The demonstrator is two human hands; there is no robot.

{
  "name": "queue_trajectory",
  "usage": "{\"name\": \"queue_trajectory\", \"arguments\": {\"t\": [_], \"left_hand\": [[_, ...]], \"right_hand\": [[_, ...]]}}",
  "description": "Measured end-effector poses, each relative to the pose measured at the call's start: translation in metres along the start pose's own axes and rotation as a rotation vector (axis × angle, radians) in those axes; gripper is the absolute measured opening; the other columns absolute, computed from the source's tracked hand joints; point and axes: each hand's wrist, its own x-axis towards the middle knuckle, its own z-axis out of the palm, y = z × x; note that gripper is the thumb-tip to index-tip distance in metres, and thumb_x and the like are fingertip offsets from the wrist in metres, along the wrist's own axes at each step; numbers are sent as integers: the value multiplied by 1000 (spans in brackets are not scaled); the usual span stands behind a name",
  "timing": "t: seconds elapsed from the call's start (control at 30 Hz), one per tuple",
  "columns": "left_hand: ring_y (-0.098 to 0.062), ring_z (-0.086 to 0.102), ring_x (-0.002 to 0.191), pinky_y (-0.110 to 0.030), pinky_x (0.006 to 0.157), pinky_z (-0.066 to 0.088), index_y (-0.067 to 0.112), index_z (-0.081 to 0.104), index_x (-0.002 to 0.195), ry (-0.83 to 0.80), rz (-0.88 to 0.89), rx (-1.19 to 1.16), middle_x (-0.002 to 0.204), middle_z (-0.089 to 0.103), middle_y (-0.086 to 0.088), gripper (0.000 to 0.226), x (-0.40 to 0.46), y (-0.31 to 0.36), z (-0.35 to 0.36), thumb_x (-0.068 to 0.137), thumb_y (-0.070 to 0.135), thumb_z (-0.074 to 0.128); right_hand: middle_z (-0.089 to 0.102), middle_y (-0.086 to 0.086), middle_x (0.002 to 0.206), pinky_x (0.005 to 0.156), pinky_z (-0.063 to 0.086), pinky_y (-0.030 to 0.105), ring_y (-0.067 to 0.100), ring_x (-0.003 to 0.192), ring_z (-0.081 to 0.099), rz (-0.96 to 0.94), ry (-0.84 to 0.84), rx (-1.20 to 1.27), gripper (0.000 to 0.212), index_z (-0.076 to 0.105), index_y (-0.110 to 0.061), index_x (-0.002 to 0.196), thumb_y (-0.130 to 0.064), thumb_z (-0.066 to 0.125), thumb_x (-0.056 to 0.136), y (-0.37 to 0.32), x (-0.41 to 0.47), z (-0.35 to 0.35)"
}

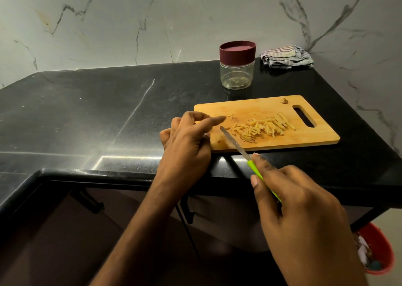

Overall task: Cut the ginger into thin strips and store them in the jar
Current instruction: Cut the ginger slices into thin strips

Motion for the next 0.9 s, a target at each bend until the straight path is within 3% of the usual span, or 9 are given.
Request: {"name": "queue_trajectory", "arguments": {"t": [0.07,0.13,0.27,0.4,0.57,0.9], "left_hand": [[15,31,110,-9,92,10,43,60,128,56,-36,-76,124,46,21,47,-1,0,-1,99,9,49],[19,32,111,-9,93,11,40,61,124,82,-65,-117,123,47,21,43,-1,-1,-1,99,8,49],[7,37,114,-12,94,12,39,61,124,66,-88,-108,125,51,19,36,-1,1,-2,99,13,53],[-2,44,116,-28,89,18,39,58,125,29,-112,-65,121,55,19,31,1,1,-1,97,26,59],[-3,45,114,-32,92,23,37,57,127,30,-121,-87,118,56,19,33,1,2,-2,97,25,60],[-10,44,116,-33,91,20,43,59,113,-25,-269,-76,114,52,15,24,8,2,-4,90,46,67]], "right_hand": [[56,-8,70,39,46,31,10,52,52,-20,27,50,40,63,-20,125,-33,51,89,0,0,4],[60,-8,71,41,50,32,10,54,56,-38,34,88,39,64,-16,123,-32,50,90,-1,0,9],[62,-7,72,42,51,32,11,54,58,-46,25,95,39,66,-14,121,-31,48,90,-5,0,20],[62,-7,72,41,50,32,12,54,57,-51,33,89,40,67,-14,120,-31,47,90,-5,0,21],[57,-11,71,43,44,18,3,53,51,-31,11,82,39,64,-14,123,-30,50,90,-3,1,14],[64,-8,74,50,35,8,4,56,55,-31,-1,112,41,66,-11,120,-31,46,90,-6,-1,20]]}}
